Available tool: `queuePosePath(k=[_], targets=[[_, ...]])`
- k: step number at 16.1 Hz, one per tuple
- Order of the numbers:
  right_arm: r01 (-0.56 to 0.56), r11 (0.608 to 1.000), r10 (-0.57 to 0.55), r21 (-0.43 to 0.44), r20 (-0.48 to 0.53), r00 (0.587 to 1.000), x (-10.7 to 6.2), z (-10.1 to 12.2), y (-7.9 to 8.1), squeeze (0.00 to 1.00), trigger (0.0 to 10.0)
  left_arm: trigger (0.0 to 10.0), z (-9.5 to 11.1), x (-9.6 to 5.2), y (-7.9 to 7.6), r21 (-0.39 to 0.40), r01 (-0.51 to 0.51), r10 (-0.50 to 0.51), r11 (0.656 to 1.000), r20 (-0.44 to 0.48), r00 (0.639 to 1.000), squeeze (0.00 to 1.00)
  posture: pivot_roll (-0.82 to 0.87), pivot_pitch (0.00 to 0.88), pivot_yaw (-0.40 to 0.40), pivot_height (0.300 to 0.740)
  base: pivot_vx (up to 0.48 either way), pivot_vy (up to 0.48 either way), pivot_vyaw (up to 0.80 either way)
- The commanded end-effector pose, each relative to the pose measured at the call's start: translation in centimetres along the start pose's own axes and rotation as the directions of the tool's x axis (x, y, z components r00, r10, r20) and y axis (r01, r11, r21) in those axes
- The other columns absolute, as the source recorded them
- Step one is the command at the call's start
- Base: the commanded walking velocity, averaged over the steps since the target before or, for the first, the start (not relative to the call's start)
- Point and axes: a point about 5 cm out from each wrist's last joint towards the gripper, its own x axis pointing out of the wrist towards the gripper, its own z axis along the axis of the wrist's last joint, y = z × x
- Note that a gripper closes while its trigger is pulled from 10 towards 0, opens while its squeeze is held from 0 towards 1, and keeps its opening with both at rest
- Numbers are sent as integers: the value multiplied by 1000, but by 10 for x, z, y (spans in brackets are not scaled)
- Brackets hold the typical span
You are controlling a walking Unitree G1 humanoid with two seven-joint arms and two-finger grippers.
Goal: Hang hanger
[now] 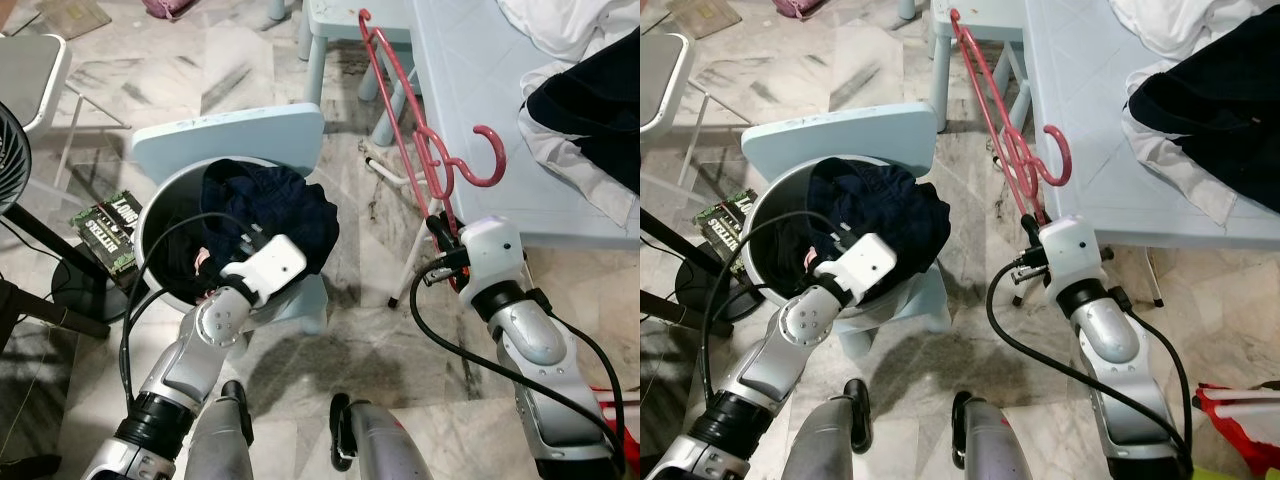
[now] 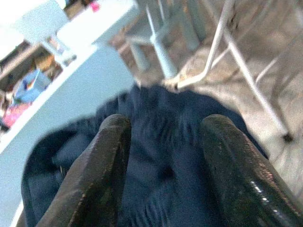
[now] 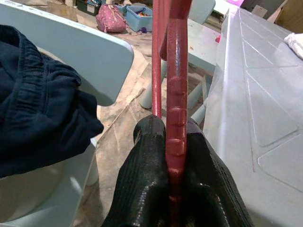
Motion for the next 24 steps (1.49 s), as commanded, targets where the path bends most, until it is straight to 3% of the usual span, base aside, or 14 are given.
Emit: queuePosePath(k=[1, 5, 7, 8, 24], targets=[[5, 1000, -5, -2, -5, 1000, -1, -3, 1, 0, 10000, 10000, 12, -1, -5, 7, 39, -40, 999, 52, 998, 1000, -93, 253, -65, 740, 0, 0, 0], [1, 1000, -1, -2, 1, 1000, 2, -3, 2, 0, 10000, 10000, 15, -12, -25, 11, 134, -134, 991, 53, 990, 1000, -84, 248, -63, 740, 0, 0, 0], [-3, 1000, 3, -2, 5, 1000, 3, -3, 3, 0, 10000, 10000, -2, -24, -29, -38, 61, -63, 997, -61, 996, 1000, -80, 245, -61, 740, 0, 0, 0], [-4, 1000, 4, -2, 6, 1000, 3, -3, 3, 0, 10000, 10000, -12, -28, -25, -129, -33, 14, 991, -146, 989, 1000, -80, 245, -61, 740, 0, 0, 0], [-4, 1000, 4, -2, 6, 1000, 3, -3, 3, 0, 10000, 10000, -12, -28, -25, -129, -33, 14, 991, -146, 989, 1000, -80, 245, -61, 740, 0, 0, 0]])
